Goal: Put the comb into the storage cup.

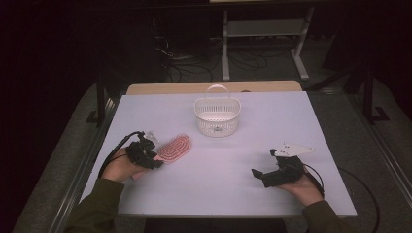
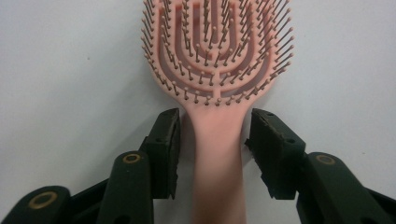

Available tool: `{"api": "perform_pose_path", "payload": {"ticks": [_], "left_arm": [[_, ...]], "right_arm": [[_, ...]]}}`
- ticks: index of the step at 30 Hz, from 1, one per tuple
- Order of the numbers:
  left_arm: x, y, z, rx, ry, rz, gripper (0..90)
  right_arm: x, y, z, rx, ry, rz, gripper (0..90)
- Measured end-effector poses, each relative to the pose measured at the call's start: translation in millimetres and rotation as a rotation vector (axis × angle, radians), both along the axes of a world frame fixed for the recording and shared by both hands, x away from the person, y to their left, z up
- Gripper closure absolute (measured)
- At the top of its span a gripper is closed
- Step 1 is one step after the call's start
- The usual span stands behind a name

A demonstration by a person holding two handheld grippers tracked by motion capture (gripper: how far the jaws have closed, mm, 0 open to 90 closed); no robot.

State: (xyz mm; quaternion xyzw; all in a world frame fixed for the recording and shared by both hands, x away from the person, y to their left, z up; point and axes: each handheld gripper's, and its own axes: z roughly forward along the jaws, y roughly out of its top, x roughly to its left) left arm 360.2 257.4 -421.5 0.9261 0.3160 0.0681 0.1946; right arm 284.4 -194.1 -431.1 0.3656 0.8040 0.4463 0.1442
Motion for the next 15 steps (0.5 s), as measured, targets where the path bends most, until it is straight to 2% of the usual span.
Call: {"api": "perform_pose_path", "payload": {"ticks": [4,15], "left_arm": [[0.6,-2.8,0.6,0.016,-0.006,-0.005,58.5],[2.1,-2.9,0.1,0.012,0.005,0.015,65.1]], "right_arm": [[0.1,-0.1,0.0,0.000,0.001,0.000,0.0],[-0.1,0.3,-0.2,0.000,0.001,0.001,0.0]]}}
